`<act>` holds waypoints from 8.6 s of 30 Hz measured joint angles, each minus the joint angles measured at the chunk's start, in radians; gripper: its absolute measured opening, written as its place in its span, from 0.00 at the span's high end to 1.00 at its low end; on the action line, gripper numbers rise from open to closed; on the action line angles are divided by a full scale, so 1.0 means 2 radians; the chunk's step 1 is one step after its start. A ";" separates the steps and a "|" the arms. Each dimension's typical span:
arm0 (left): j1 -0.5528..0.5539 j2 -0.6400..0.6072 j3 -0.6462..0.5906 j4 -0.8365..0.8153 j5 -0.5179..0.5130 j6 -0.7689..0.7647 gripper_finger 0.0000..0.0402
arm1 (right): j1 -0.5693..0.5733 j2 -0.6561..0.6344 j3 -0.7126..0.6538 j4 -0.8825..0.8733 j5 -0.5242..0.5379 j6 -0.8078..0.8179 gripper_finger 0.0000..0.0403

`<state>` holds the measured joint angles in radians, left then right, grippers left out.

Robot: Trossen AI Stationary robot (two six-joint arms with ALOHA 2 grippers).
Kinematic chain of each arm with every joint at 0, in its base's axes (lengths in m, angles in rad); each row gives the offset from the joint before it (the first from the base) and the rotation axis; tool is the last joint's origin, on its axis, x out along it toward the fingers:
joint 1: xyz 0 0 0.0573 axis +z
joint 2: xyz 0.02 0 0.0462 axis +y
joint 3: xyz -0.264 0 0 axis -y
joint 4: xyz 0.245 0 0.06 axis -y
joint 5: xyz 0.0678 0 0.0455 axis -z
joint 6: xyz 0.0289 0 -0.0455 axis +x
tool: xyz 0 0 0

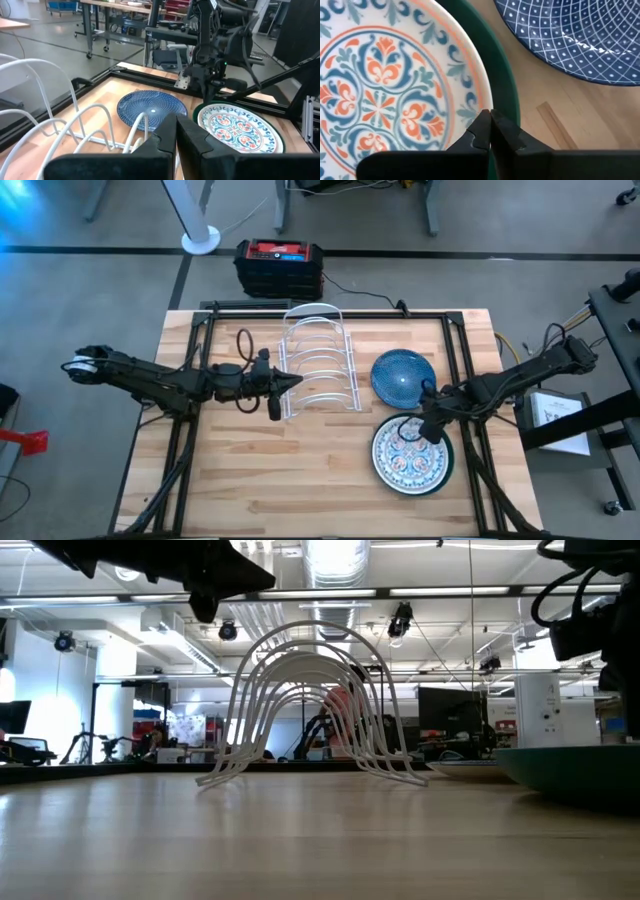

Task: Sort dishes
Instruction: Put the white patterned plate into the dish rack

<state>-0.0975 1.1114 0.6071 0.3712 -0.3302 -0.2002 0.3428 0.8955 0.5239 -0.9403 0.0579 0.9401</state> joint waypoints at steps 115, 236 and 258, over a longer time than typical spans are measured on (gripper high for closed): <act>-0.012 0.000 -0.006 -0.041 -0.001 -0.018 1.00 | 0.013 0.094 -0.028 0.155 -0.067 0.028 0.78; -0.086 0.366 0.427 -0.287 0.107 -0.135 0.95 | 0.013 -0.079 0.020 0.053 0.029 -0.131 1.00; -0.046 0.607 0.733 -0.533 0.119 -0.148 0.59 | 0.013 -0.081 0.020 0.054 0.018 -0.162 1.00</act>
<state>-0.1903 2.3259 2.0723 -0.6940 -0.0929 -0.4966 0.3691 0.7338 0.5629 -0.8330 0.0947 0.6158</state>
